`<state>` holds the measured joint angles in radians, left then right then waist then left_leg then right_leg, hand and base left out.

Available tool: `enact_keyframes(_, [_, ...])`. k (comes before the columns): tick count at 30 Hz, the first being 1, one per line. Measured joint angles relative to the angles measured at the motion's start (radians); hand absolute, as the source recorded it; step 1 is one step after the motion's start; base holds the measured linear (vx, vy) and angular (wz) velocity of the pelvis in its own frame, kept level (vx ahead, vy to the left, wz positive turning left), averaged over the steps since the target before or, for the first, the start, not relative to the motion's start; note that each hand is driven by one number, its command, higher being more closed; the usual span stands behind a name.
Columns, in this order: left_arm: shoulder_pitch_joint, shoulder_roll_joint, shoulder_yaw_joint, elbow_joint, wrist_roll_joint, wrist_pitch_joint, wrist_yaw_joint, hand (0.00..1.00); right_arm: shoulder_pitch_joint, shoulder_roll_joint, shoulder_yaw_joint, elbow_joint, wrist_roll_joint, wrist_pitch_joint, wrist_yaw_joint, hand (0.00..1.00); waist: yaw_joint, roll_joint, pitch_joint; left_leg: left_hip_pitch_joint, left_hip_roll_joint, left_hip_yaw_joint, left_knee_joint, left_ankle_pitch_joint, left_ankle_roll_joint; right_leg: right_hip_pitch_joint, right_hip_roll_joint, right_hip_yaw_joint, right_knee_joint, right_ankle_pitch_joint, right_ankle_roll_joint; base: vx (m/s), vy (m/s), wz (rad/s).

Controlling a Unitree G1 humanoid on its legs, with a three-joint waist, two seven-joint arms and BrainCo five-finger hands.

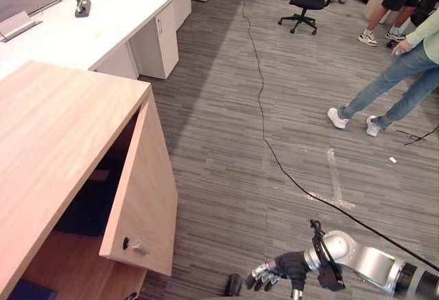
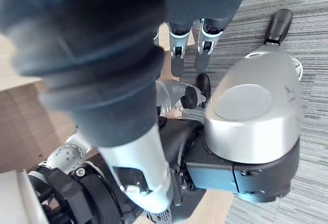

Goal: Walk over to the cabinet, pick up the folder, carry it to the office cabinet, place the folder inside the office cabinet, then close the office cabinet door

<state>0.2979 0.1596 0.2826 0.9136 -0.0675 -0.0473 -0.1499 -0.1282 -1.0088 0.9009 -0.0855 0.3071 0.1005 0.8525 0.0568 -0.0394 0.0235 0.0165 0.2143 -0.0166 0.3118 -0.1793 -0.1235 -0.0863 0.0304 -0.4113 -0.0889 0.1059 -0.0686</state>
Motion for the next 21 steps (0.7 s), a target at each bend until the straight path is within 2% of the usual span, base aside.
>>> enact_keyframes(3, [-0.002, 0.002, 0.018, -0.001, -0.015, 0.001, 0.0, 0.0, 0.029, 0.023, -0.01, 0.016, -0.048, -0.003, -0.002, 0.0, 0.001, -0.027, 0.001, -0.031, -0.015, -0.016, 0.024, 0.024, 0.005, 0.002, -0.019, -0.034, 0.0, -0.006, 0.001, 0.03, -0.009, 0.31])
enact_keyframes(4, [-0.003, 0.003, 0.024, -0.004, -0.024, 0.001, 0.0, 0.0, 0.036, 0.055, -0.011, 0.049, -0.068, -0.008, -0.006, 0.0, 0.003, -0.039, 0.003, -0.042, -0.02, -0.03, 0.029, 0.037, 0.002, 0.002, -0.027, -0.047, 0.0, -0.007, 0.0, 0.02, -0.033, 0.45])
enact_keyframes(5, [-0.003, 0.002, 0.032, -0.006, -0.044, 0.001, 0.001, 0.0, 0.036, 0.118, -0.011, 0.124, -0.113, -0.019, -0.021, 0.0, 0.008, -0.051, 0.006, -0.058, -0.022, -0.039, 0.043, 0.045, 0.003, 0.004, -0.033, -0.063, 0.0, -0.009, -0.001, 0.02, -0.038, 0.56])
enact_keyframes(7, [-0.006, 0.0, 0.031, -0.011, -0.067, 0.004, 0.004, 0.0, 0.033, 0.244, -0.03, 0.293, -0.184, -0.039, -0.069, 0.0, 0.024, -0.052, 0.017, -0.093, -0.019, -0.023, 0.097, 0.046, 0.004, 0.019, -0.035, -0.099, 0.0, -0.015, -0.002, 0.03, -0.022, 0.6])
enact_keyframes(8, [-0.009, -0.007, 0.026, -0.023, -0.087, 0.008, 0.008, 0.0, 0.027, 0.376, -0.085, 0.474, -0.263, -0.055, -0.131, 0.0, 0.046, -0.046, 0.044, -0.122, -0.009, 0.016, 0.165, 0.046, 0.006, 0.044, -0.037, -0.127, 0.0, -0.021, 0.0, 0.02, -0.012, 0.56])
enact_keyframes(9, [-0.01, -0.011, 0.023, -0.024, -0.099, 0.009, 0.013, 0.0, 0.018, 0.434, -0.113, 0.553, -0.302, -0.06, -0.164, 0.0, 0.052, -0.04, 0.049, -0.141, -0.002, 0.035, 0.188, 0.047, 0.008, 0.049, -0.037, -0.14, 0.001, -0.022, 0.0, 0.02, -0.01, 0.67])
enact_keyframes(10, [-0.013, -0.017, 0.012, -0.026, -0.121, 0.012, 0.026, 0.0, 0.001, 0.527, -0.172, 0.675, -0.381, -0.067, -0.229, 0.0, 0.058, -0.037, 0.054, -0.164, 0.008, 0.064, 0.217, 0.046, 0.011, 0.055, -0.039, -0.165, 0.001, -0.024, 0.001, 0.0, -0.002, 0.76])
enact_keyframes(11, [-0.018, -0.024, -0.006, -0.027, -0.146, 0.015, 0.049, 0.0, -0.029, 0.644, -0.271, 0.834, -0.49, -0.075, -0.343, 0.0, 0.065, -0.025, 0.062, -0.189, 0.018, 0.106, 0.224, 0.046, 0.017, 0.055, -0.045, -0.209, 0.001, -0.026, 0.003, 0.0, 0.014, 1.15])
enact_keyframes(12, [-0.026, -0.034, -0.023, -0.027, -0.162, 0.016, 0.068, 0.0, -0.063, 0.741, -0.403, 0.98, -0.558, -0.085, -0.433, 0.0, 0.068, -0.012, 0.072, -0.2, 0.021, 0.158, 0.212, 0.039, 0.047, 0.054, -0.059, -0.258, 0.002, -0.027, 0.005, 0.0, 0.031, 1.2])
enact_keyframes(13, [-0.029, -0.041, -0.031, -0.026, -0.168, 0.017, 0.079, 0.0, -0.077, 0.777, -0.462, 1.04, -0.587, -0.086, -0.489, 0.0, 0.07, -0.004, 0.075, -0.208, 0.02, 0.189, 0.208, 0.03, 0.062, 0.052, -0.067, -0.284, 0.005, -0.029, 0.008, 0.0, 0.089, 1.33])
enact_keyframes(14, [-0.034, -0.06, -0.042, -0.024, -0.173, 0.019, 0.094, 0.0, -0.098, 0.83, -0.59, 1.138, -0.613, -0.086, -0.586, 0.0, 0.077, 0.019, 0.084, -0.203, 0.015, 0.238, 0.161, 0.019, 0.076, 0.054, -0.079, -0.329, 0.015, -0.029, 0.017, 0.01, 0.152, 1.4])
enact_keyframes(15, [-0.041, -0.076, -0.048, -0.018, -0.172, 0.021, 0.111, 0.0, -0.107, 0.869, -0.706, 1.209, -0.599, -0.084, -0.668, 0.0, 0.088, 0.036, 0.088, -0.189, 0.001, 0.247, 0.092, 0.009, 0.072, 0.062, -0.092, -0.383, 0.024, -0.023, 0.037, 0.02, 0.18, 1.35])
enact_keyframes(17, [-0.041, -0.09, -0.043, -0.019, -0.172, 0.02, 0.126, 0.0, -0.107, 0.912, -0.823, 1.283, -0.52, -0.077, -0.751, 0.0, 0.106, 0.033, 0.099, -0.159, -0.041, 0.217, 0.006, 0.022, 0.054, 0.092, -0.127, -0.449, 0.027, -0.016, 0.06, 0.03, 0.178, 1.14])
enact_keyframes(18, [-0.041, -0.093, -0.044, -0.019, -0.171, 0.021, 0.128, 0.0, -0.101, 0.921, -0.853, 1.297, -0.494, -0.076, -0.771, 0.0, 0.107, 0.034, 0.101, -0.151, -0.058, 0.195, -0.011, 0.031, 0.061, 0.107, -0.141, -0.478, 0.028, -0.014, 0.068, 0.06, 0.204, 1.27])
enact_keyframes(20, [-0.04, -0.095, -0.071, -0.032, -0.157, 0.021, 0.139, 0.0, -0.043, 0.938, -0.922, 1.302, -0.447, -0.07, -0.825, 0.0, 0.103, 0.046, 0.092, -0.14, -0.139, 0.095, -0.072, 0.059, 0.084, 0.151, -0.216, -0.592, 0.077, -0.028, 0.111, 0.1, 0.249, 1.44])
enact_keyframes(21, [-0.038, -0.095, -0.081, -0.045, -0.148, 0.021, 0.143, 0.0, -0.028, 0.936, -0.929, 1.302, -0.446, -0.067, -0.832, 0.0, 0.102, 0.051, 0.09, -0.141, -0.162, 0.058, -0.082, 0.061, 0.088, 0.156, -0.251, -0.63, 0.126, -0.045, 0.129, 0.16, 0.308, 1.5])
